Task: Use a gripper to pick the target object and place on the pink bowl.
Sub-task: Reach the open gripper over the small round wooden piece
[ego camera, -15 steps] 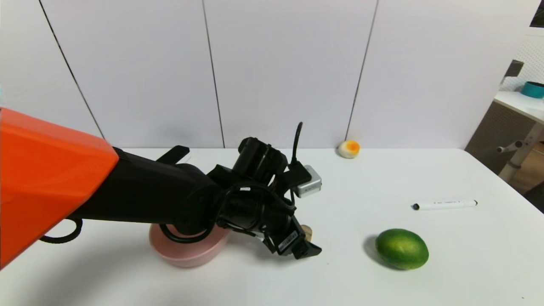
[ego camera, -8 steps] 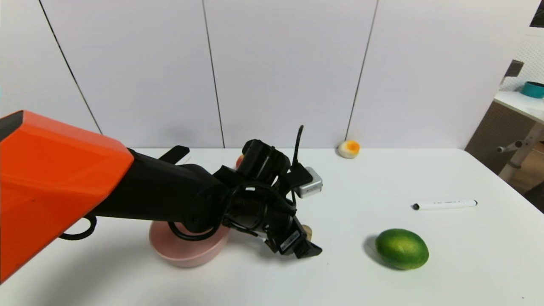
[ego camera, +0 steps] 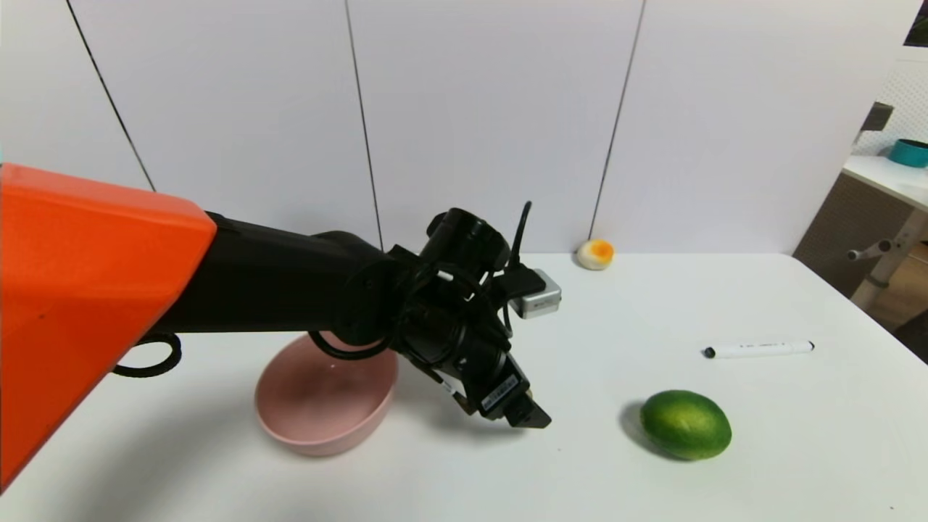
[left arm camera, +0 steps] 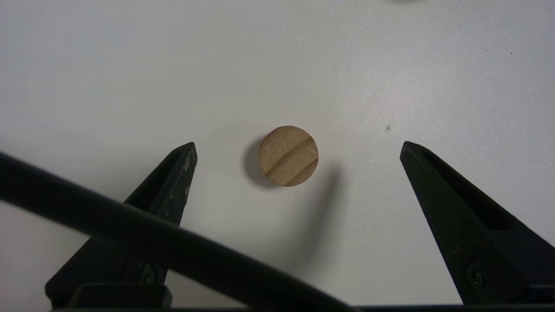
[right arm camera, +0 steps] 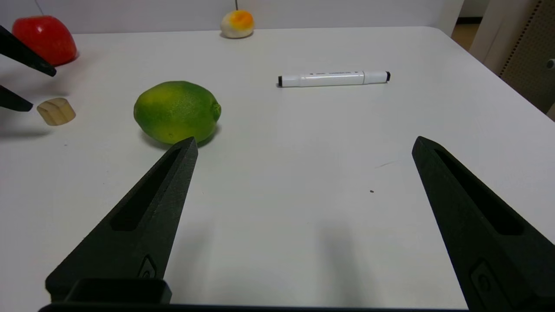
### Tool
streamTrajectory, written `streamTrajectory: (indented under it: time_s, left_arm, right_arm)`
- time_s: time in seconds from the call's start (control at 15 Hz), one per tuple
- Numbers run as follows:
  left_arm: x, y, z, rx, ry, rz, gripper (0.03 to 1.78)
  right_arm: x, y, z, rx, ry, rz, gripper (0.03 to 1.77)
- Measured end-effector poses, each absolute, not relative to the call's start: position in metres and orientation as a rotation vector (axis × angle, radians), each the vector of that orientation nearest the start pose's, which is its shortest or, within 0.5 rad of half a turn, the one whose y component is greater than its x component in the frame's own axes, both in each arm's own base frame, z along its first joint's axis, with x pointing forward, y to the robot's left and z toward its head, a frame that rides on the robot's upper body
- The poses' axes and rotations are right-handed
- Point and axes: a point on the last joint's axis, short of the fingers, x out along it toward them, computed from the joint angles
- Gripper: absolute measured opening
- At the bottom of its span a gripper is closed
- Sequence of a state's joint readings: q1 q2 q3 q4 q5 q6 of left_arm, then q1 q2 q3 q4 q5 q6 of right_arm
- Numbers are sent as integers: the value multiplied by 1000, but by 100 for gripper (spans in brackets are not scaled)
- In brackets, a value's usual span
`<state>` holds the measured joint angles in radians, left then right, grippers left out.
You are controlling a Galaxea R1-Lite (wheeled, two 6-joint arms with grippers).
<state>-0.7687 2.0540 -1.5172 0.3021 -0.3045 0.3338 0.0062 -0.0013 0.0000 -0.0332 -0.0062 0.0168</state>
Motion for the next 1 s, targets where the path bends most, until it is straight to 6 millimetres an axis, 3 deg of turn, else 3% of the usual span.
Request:
streamTrajectory:
  time_s: [0.53,1.0]
  left_arm:
    - [291,-291,174,550,808,-1156,169]
    - [300,-303,163,558,811,-1157,169]
  right_arm:
    - [-23,0,79,17,-34,1,171]
    - [-23,0,79,17,-34,0,171]
